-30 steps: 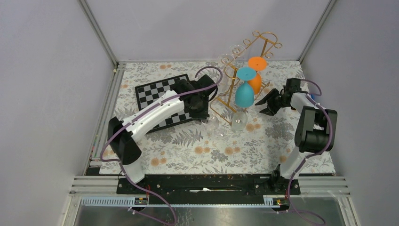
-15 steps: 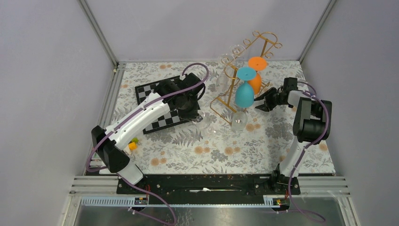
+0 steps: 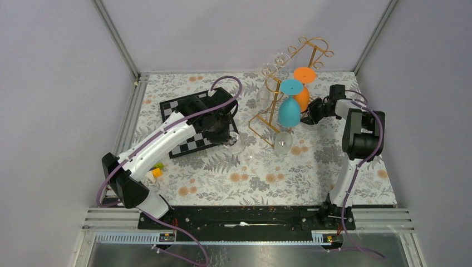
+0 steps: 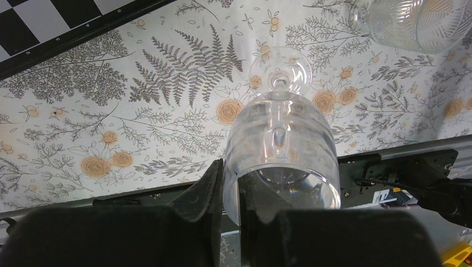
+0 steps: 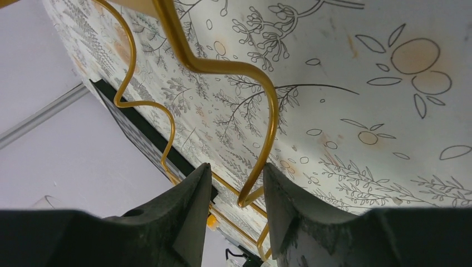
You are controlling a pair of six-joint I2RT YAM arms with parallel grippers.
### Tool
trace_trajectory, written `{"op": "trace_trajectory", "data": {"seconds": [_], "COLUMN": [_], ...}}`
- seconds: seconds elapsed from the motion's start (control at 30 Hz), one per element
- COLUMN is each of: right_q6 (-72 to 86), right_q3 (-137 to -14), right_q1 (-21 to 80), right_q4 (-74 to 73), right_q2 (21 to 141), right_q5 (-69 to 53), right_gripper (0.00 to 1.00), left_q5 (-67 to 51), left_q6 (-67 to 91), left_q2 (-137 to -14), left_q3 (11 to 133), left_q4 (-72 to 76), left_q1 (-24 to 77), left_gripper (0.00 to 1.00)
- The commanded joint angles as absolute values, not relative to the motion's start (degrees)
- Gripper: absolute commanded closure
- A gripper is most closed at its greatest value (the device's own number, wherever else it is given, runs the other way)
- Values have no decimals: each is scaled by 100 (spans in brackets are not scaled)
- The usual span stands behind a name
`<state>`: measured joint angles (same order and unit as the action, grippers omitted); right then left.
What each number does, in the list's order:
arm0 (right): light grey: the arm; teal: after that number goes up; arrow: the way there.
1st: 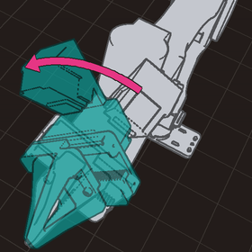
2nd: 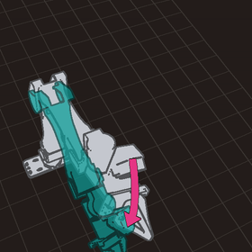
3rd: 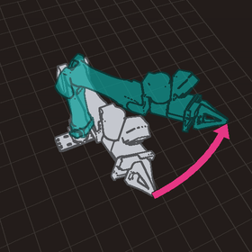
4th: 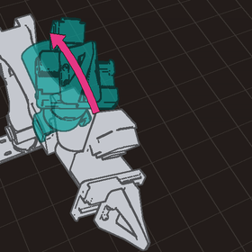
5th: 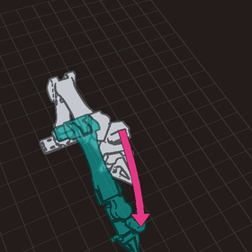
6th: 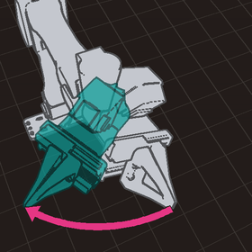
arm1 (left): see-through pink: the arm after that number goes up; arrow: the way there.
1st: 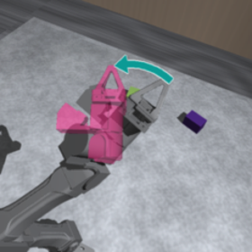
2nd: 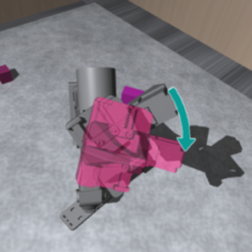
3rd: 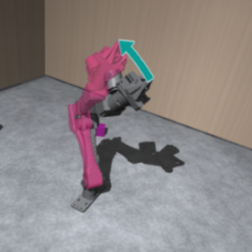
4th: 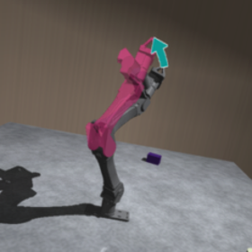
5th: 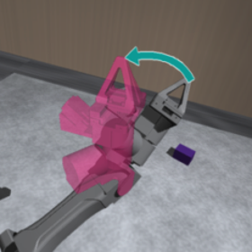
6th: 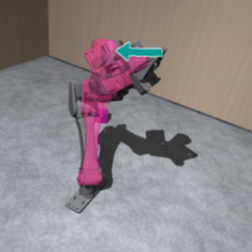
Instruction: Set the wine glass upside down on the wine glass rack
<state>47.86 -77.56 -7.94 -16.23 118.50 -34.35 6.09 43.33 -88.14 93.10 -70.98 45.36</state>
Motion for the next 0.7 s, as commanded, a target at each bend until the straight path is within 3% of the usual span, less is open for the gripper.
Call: {"op": "trace_trajectory", "data": {"seconds": [0.0, 0.67], "right_q6": [4726, 4157], "right_q3": [-8077, -8036], "right_q1": [-721, -712], "right_q4": [-2108, -3112], "right_q2": [11922, 11843], "right_q5": [-3236, -3428], "right_gripper": [56, 87], "left_q5": [699, 713], "left_q6": [4302, 4306], "left_q2": [-8508, -8317], "left_q3": [9303, 9336], "left_q4": [-7039, -7093], "left_q1": [4500, 4494], "left_gripper": [100, 100]}}
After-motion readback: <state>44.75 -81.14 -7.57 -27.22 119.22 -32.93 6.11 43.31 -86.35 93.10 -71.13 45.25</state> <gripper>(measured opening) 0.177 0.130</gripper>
